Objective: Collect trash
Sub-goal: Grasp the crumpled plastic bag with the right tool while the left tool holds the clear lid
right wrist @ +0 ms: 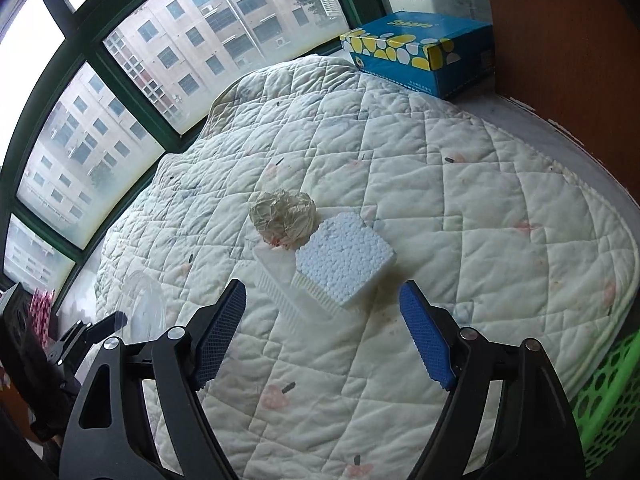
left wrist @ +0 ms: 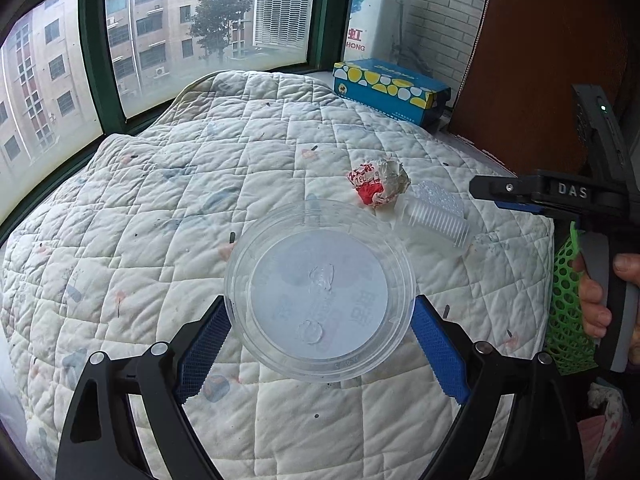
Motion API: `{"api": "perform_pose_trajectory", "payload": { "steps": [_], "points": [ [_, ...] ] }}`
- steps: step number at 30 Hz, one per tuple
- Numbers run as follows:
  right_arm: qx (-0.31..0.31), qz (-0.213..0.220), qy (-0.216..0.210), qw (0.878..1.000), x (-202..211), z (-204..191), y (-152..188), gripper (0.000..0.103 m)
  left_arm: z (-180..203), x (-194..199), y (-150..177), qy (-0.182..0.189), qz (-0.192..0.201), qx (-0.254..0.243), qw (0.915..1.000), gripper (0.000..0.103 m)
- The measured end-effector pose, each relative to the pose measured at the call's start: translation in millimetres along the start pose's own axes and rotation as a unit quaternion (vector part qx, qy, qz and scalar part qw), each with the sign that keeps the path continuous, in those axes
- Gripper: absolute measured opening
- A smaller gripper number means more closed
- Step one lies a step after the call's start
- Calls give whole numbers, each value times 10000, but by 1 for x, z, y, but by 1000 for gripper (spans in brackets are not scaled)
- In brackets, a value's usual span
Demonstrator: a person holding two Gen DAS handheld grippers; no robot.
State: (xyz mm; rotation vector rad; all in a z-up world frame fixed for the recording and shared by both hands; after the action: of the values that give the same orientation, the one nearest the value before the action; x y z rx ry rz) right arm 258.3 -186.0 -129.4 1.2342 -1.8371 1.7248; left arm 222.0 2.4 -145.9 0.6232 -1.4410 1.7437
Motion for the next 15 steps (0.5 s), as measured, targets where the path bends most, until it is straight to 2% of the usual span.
{"api": "perform_pose_trajectory", "payload": {
  "steps": [9,15],
  "points": [
    [547,-201,-223,9980,-44,-25,-33,69,-15,4,-10,-2,73,148,9999,87],
    [917,-473,-156,9945,-76,-37,-40,66,-22,5,-13,-15,93,238,9997,87]
  ]
}}
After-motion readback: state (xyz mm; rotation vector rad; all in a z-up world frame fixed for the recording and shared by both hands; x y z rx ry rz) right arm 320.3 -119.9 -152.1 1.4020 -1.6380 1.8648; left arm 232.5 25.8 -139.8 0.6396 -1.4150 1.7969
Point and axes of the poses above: each gripper's, at about its wrist camera, not at the fingertips, and x roughly against the way its jaws point, z to its right, y to its underside, the point moved 10 cm from there along -x, roughly the way its jaws point, and after that the axes turned 14 degrees about x, right-handed, at the moved point
